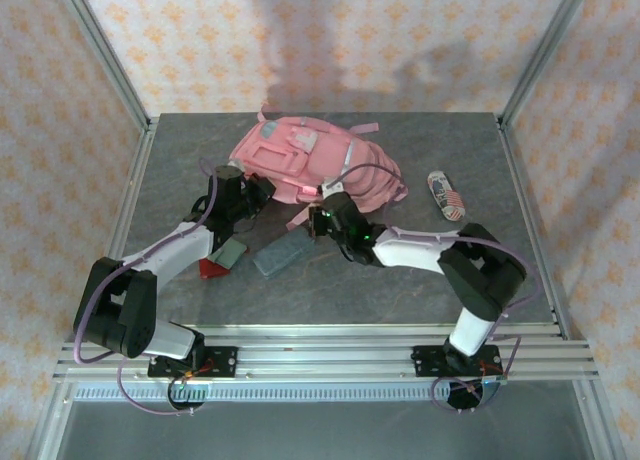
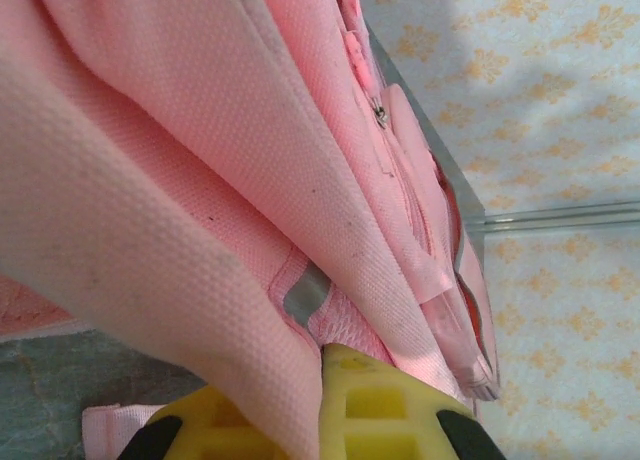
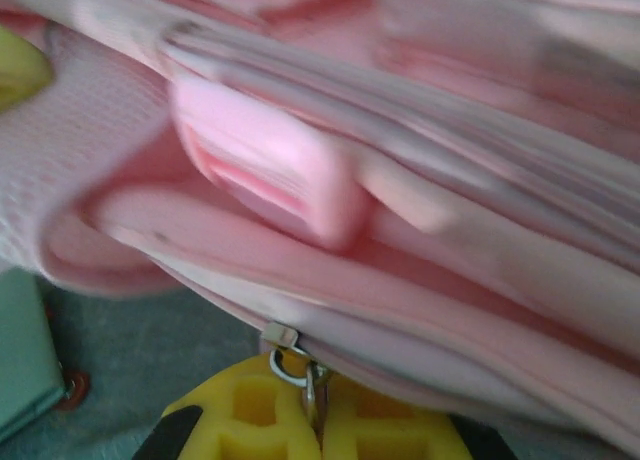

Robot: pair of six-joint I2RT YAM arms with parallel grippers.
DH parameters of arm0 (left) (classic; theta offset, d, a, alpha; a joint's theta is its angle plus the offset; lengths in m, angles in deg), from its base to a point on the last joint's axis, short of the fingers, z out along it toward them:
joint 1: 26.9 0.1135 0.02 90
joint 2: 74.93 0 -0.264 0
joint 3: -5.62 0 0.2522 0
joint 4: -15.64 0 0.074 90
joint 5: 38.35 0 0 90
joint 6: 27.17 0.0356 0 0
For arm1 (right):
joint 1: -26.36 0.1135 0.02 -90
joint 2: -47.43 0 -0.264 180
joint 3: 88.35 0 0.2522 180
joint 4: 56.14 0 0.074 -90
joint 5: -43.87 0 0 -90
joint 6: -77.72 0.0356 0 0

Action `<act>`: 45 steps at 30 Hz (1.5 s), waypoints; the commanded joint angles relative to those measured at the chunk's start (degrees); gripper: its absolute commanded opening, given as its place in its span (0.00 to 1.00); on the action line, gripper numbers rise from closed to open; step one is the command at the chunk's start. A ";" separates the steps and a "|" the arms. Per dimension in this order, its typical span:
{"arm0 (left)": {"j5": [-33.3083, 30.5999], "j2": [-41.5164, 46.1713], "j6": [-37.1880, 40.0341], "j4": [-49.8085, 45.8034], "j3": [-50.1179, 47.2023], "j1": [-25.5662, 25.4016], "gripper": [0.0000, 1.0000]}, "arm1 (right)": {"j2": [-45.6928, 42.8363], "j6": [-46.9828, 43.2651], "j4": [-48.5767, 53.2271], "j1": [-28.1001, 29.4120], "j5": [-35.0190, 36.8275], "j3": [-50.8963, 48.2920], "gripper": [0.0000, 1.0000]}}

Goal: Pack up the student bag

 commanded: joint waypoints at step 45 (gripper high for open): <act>-3.03 6.22 5.23 4.64 -10.01 -7.14 0.55 | -0.96 13.03 -0.25 2.60 -13.42 -5.69 0.00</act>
